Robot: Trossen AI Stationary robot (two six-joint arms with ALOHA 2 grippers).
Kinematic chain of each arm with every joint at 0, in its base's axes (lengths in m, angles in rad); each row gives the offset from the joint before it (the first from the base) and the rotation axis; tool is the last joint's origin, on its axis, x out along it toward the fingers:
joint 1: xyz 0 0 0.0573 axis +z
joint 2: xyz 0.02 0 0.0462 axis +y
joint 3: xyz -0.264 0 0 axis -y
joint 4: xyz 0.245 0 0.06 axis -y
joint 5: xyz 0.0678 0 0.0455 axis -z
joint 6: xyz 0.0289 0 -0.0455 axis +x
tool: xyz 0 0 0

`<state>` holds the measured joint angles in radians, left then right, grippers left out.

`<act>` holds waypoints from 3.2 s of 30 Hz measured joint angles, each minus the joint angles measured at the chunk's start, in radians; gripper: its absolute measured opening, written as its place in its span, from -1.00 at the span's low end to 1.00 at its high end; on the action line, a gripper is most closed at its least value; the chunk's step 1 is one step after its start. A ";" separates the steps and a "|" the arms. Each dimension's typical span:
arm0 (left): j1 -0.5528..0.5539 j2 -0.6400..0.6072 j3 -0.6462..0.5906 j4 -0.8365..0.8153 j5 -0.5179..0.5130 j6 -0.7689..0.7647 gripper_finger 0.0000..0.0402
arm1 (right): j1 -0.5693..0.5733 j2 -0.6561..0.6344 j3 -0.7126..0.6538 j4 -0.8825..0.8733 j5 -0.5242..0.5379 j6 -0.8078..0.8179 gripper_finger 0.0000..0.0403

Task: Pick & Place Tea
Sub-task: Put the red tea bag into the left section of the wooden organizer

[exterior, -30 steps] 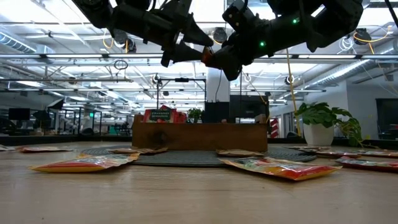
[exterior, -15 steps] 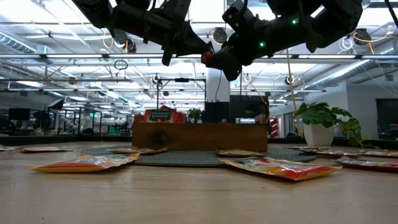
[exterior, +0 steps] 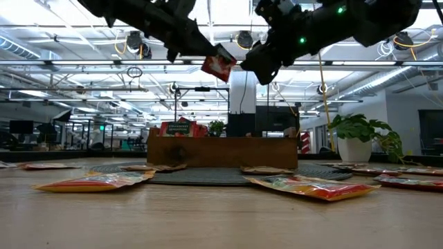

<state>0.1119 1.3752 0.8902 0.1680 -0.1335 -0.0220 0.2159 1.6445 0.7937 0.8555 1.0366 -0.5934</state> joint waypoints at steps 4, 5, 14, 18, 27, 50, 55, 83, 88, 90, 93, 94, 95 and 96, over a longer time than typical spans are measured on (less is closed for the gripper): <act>-0.037 -0.036 -0.014 -0.043 0.001 0.042 -0.99 | 0.035 -0.047 -0.026 -0.002 0.007 -0.023 -0.34; -0.047 -0.043 -0.019 -0.044 0.002 0.041 -1.00 | 0.038 -0.068 -0.038 0.000 0.006 -0.025 -0.35; -0.144 -0.154 -0.221 0.055 -0.005 0.019 -1.00 | 0.027 -0.433 -0.278 0.009 -0.048 0.068 -0.48; -0.179 -0.174 -0.389 0.283 -0.016 0.003 -1.00 | 0.028 -0.564 -0.348 0.010 -0.070 0.077 -0.52; -0.211 -0.165 -0.676 0.683 -0.086 0.018 -1.00 | 0.028 -0.670 -0.384 0.009 -0.073 0.077 -0.54; -0.200 0.142 -0.540 0.752 -0.165 0.028 -1.00 | 0.026 -0.665 -0.383 0.008 -0.096 0.084 -0.55; -0.187 0.211 -0.529 0.779 -0.161 0.000 -1.00 | 0.026 -0.665 -0.383 0.008 -0.097 0.084 -0.55; -0.231 0.161 -0.530 0.772 -0.206 -0.097 0.11 | 0.026 -0.665 -0.383 0.007 -0.097 0.081 -0.55; -0.244 0.053 -0.530 0.765 -0.209 -0.089 0.23 | 0.026 -0.665 -0.383 0.006 -0.096 0.081 -0.55; -0.233 0.007 -0.507 0.664 -0.164 -0.123 0.23 | 0.026 -0.665 -0.383 0.006 -0.096 0.081 -0.55; -0.211 -0.045 -0.387 0.251 -0.087 -0.159 0.08 | 0.026 -0.664 -0.383 0.006 -0.096 0.082 -0.55; -0.208 -0.040 -0.332 0.129 -0.087 -0.160 -0.02 | 0.026 -0.664 -0.382 0.003 -0.096 0.082 -0.55; -0.208 -0.032 -0.279 0.017 -0.096 -0.147 -0.15 | 0.026 -0.664 -0.382 0.000 -0.096 0.083 -0.55; -0.208 -0.024 -0.230 -0.088 -0.105 -0.126 -0.29 | 0.026 -0.664 -0.382 -0.001 -0.096 0.084 -0.55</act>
<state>-0.0965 1.3515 0.6604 0.0796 -0.2389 -0.1475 0.2420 0.9802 0.4118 0.8543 0.9401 -0.5098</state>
